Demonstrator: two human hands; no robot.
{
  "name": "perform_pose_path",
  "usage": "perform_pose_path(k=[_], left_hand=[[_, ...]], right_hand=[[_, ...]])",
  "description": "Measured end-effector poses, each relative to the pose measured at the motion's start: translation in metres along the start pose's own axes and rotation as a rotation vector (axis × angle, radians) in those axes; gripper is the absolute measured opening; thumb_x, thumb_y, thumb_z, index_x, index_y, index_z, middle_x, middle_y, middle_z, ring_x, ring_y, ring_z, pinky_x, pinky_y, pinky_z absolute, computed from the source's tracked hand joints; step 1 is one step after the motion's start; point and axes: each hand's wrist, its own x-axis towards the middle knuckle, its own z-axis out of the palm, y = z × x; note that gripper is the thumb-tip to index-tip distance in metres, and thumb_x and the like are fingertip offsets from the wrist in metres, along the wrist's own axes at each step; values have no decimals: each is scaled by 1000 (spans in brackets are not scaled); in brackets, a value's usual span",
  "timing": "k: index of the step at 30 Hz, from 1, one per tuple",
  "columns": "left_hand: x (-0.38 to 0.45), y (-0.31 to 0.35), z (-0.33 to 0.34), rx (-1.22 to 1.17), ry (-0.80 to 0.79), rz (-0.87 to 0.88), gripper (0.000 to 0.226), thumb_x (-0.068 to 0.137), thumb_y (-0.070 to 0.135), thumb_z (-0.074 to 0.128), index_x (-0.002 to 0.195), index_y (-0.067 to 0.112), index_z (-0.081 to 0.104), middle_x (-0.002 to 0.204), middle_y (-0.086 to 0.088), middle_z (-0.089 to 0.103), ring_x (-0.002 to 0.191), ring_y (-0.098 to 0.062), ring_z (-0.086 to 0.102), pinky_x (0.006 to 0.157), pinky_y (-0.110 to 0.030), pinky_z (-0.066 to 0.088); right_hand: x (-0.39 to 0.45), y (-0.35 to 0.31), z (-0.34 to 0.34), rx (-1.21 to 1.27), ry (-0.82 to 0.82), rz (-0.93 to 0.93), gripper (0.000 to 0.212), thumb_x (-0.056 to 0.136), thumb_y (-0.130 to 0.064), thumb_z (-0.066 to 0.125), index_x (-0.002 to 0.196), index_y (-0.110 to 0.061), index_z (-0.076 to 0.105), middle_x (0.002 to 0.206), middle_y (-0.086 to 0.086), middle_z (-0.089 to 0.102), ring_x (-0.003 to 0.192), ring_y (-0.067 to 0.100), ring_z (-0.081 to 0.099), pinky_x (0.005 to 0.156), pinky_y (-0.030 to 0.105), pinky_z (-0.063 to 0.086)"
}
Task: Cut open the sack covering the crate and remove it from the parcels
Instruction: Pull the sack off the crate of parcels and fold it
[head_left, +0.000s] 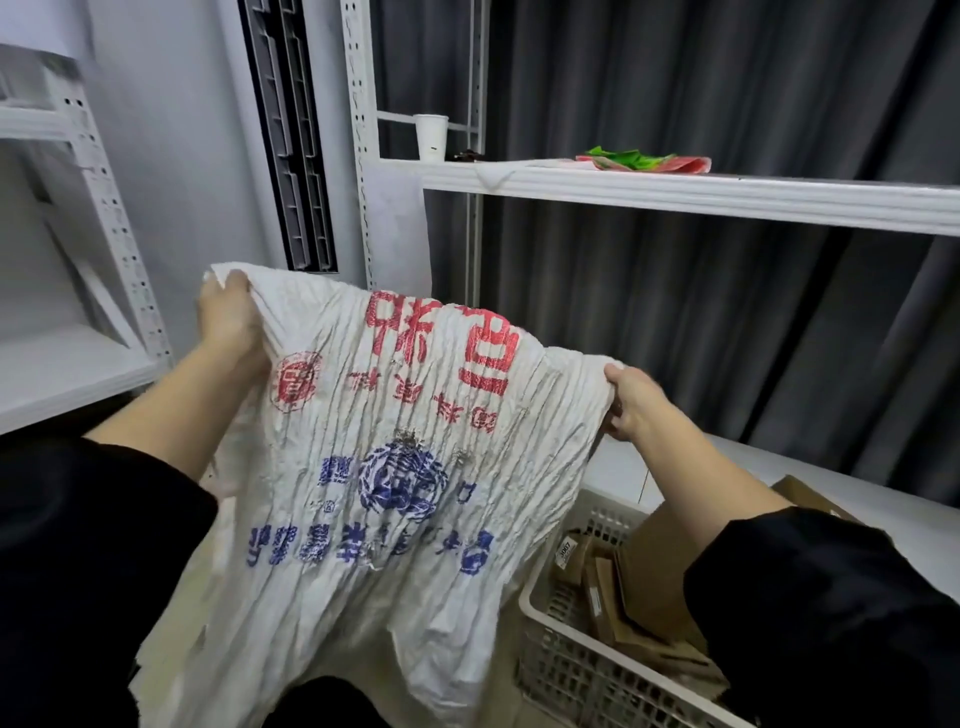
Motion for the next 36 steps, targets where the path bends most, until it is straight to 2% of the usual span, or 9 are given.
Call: perform_pose_path(k=[4, 11, 15, 18, 20, 23, 26, 32, 36], left_hand=[[13, -9, -19, 173, 70, 103, 14, 97, 16, 38, 96, 15, 53, 84, -3, 54, 74, -11, 52, 63, -16, 45], [24, -9, -50, 685, 116, 235, 47, 100, 26, 35, 104, -15, 58, 111, -40, 57, 102, -50, 54, 84, -47, 43], [29, 6, -45, 596, 123, 192, 42, 98, 27, 36, 107, -4, 62, 117, -30, 59, 108, -41, 56, 85, -40, 44], [34, 8, -19, 230, -140, 25, 16, 92, 32, 44, 92, 23, 56, 94, -3, 62, 81, -19, 64, 68, -32, 45], [30, 7, -7, 124, -374, 4, 24, 90, 32, 57, 111, 28, 45, 96, 4, 63, 74, -13, 67, 65, -31, 52], [25, 8, -2, 257, -536, 38, 64, 86, 8, 66, 133, 26, 26, 120, 1, 58, 98, -19, 63, 83, -43, 54], [29, 6, -7, 569, -629, 29, 57, 90, 3, 60, 139, 15, 33, 132, -12, 55, 111, -30, 57, 100, -48, 45], [40, -3, -23, 609, -48, 221, 32, 96, 5, 46, 123, -9, 55, 127, -28, 56, 94, -18, 47, 79, -28, 35], [37, -2, -11, 399, -183, 109, 19, 96, 14, 46, 111, 9, 56, 101, -14, 59, 62, -11, 56, 63, -23, 45]], right_hand=[[25, -21, -13, 34, 278, -321, 11, 89, -13, 60, 96, -18, 66, 125, 11, 57, 87, 20, 60, 58, 19, 50], [31, -59, -42, -56, 452, -533, 24, 95, -15, 47, 110, -11, 65, 97, 0, 58, 86, 15, 52, 73, 19, 39], [34, -73, -43, -39, 433, -578, 23, 96, -16, 42, 105, -9, 62, 89, 0, 58, 80, 15, 51, 62, 16, 39], [30, -81, -30, 112, 241, -400, 24, 96, -17, 42, 78, -12, 56, 63, -5, 58, 67, 15, 53, 45, 15, 41], [28, -86, -26, 49, 53, -327, 18, 90, -23, 51, 74, -18, 58, 70, -2, 61, 70, 17, 58, 59, 19, 45], [29, -84, -26, -81, -214, -306, 31, 82, -20, 60, 112, -22, 59, 102, 4, 69, 87, 20, 66, 74, 30, 51], [39, -74, -27, -185, -252, -352, 67, 85, 0, 55, 141, -29, 33, 114, 3, 60, 75, 18, 61, 55, 23, 47], [51, -67, -32, -108, -27, -437, 54, 87, 3, 49, 138, -13, 45, 123, 10, 59, 98, 23, 60, 69, 27, 52], [42, -61, -19, -23, -64, -289, 59, 81, 14, 43, 134, -12, 48, 104, 11, 61, 81, 22, 63, 57, 25, 44]])
